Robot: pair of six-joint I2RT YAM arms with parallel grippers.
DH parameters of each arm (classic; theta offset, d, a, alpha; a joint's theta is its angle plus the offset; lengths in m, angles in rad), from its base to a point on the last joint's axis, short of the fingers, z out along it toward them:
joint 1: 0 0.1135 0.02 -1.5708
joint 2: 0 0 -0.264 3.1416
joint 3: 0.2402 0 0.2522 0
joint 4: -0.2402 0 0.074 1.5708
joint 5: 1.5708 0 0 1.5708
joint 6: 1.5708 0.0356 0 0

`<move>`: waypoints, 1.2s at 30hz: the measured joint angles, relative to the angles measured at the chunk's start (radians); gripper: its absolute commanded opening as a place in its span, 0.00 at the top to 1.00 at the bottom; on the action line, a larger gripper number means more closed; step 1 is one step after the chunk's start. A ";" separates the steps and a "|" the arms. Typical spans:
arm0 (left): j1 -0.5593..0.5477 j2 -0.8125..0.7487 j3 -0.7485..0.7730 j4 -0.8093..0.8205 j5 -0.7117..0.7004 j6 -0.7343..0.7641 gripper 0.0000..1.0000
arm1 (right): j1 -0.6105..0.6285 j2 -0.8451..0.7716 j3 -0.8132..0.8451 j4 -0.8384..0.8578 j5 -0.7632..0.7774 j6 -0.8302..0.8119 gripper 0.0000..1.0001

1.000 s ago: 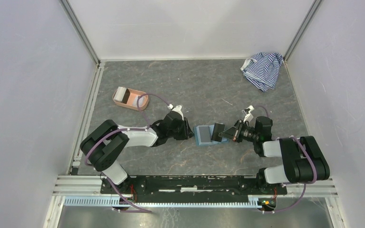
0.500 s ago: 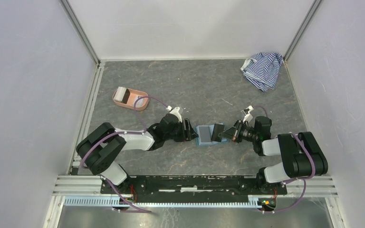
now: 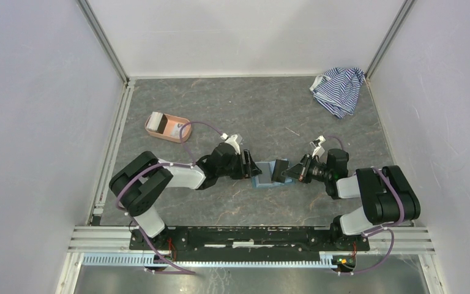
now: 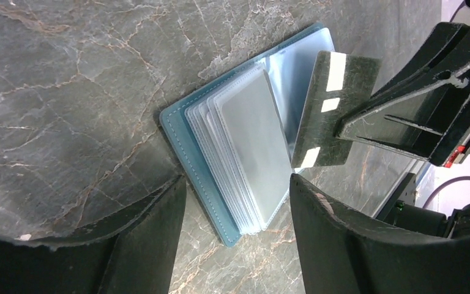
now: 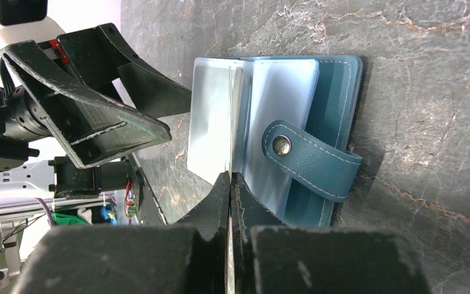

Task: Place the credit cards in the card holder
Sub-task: Insert the credit card into the card holder.

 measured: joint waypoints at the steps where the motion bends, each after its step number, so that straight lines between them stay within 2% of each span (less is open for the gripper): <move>1: 0.000 0.006 0.010 -0.007 0.000 0.000 0.33 | 0.000 0.002 0.001 0.000 0.000 0.000 1.00; 13: 0.000 0.066 0.057 -0.037 -0.018 0.000 0.60 | 0.013 0.040 0.016 -0.011 -0.020 -0.001 1.00; 26: 0.001 0.099 0.042 0.044 -0.023 -0.014 0.62 | 0.014 0.039 0.013 -0.046 -0.015 -0.017 1.00; 36: 0.001 0.101 0.028 0.074 -0.027 -0.035 0.62 | 0.014 -0.035 -0.078 -0.012 0.037 0.066 1.00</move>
